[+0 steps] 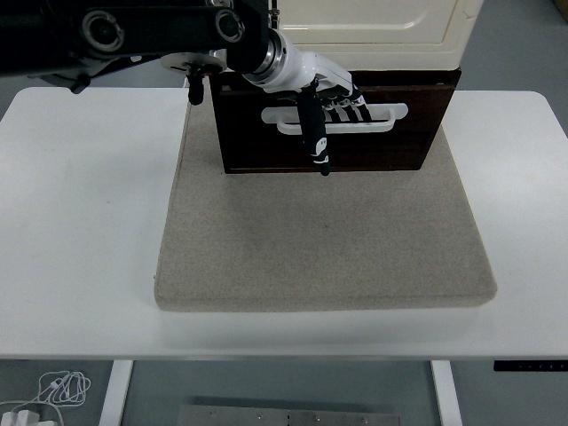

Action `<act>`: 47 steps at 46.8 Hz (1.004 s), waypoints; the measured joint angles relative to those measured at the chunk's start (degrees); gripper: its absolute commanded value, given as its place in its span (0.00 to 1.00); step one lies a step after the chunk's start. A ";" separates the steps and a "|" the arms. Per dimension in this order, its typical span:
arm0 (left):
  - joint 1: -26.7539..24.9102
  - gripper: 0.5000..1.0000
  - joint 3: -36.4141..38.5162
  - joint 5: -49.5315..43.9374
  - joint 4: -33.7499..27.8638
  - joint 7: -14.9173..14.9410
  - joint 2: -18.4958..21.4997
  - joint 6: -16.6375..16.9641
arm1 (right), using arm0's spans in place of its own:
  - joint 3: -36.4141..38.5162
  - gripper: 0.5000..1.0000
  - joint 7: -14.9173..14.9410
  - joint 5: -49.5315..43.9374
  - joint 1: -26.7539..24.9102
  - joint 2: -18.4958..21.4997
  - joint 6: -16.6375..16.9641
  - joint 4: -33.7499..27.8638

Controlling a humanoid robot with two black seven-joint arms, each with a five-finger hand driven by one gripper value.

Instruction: Open the drawer under the combination cabinet

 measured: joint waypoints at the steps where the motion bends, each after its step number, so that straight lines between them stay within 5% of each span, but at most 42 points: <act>1: 0.00 1.00 -0.07 0.00 0.00 0.00 0.03 -0.18 | 0.00 0.86 0.00 0.00 0.00 0.00 0.00 0.00; 47: -0.19 1.00 -1.08 -0.16 -0.11 0.04 0.65 -4.75 | 0.00 0.86 -0.01 -0.06 0.00 0.00 0.00 0.00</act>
